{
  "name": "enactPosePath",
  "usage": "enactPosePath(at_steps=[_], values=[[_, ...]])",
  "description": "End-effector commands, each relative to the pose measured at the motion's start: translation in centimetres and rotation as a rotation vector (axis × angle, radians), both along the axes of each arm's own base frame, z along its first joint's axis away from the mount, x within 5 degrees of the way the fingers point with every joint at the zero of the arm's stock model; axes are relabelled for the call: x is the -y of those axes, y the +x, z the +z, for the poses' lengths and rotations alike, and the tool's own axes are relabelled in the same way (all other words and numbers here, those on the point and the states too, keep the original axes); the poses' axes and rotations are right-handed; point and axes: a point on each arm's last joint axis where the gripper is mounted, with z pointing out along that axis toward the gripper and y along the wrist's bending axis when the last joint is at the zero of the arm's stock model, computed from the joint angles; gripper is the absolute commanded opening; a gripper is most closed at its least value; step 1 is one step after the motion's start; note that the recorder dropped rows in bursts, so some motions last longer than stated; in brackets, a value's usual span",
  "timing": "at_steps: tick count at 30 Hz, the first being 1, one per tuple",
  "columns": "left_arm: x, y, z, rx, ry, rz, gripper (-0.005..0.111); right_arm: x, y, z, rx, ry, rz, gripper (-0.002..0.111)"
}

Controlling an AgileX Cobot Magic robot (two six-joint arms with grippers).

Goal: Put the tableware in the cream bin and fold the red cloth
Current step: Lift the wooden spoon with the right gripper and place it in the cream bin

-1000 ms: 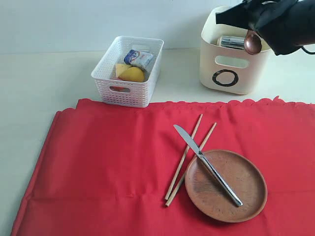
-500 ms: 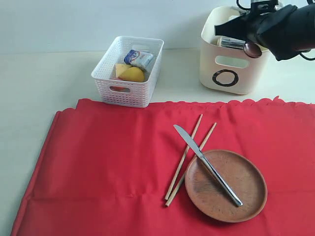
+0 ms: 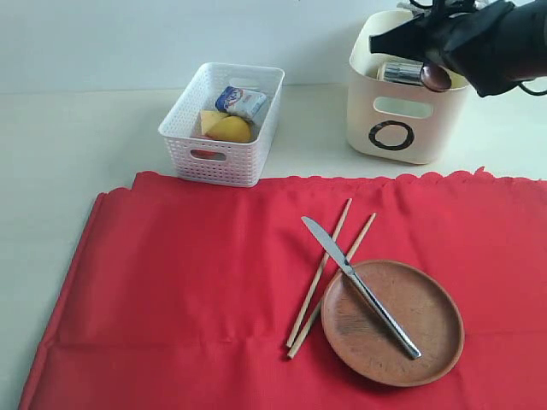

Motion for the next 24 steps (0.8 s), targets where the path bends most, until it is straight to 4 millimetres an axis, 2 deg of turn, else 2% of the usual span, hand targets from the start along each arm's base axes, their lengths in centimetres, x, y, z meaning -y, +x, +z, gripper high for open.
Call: enactPosePath(at_steps=[1, 7, 9, 16, 20, 24], values=[[0.0, 0.0, 0.1, 0.008, -0.007, -0.008, 0.001, 0.1, 1.1, 0.9, 0.041, -0.002, -0.001, 0.016], [0.0, 0.0, 0.1, 0.008, -0.005, -0.008, 0.001, 0.3, 2.5, -0.7, 0.027, 0.023, -0.033, 0.046], [0.0, 0.0, 0.1, 0.008, -0.005, -0.008, 0.001, 0.4, 2.5, -0.8, 0.025, 0.034, -0.041, 0.051], [0.0, 0.0, 0.1, 0.008, -0.007, -0.008, 0.001, -0.1, 2.1, 0.3, -0.005, 0.115, -0.006, 0.052], [0.0, 0.0, 0.1, 0.008, -0.007, -0.008, 0.001, -1.0, 1.4, 2.2, -0.029, 0.156, 0.086, 0.052], [0.0, 0.0, 0.1, 0.008, -0.005, -0.008, 0.001, -2.1, 0.2, 4.5, -0.066, 0.086, 0.264, 0.052]])
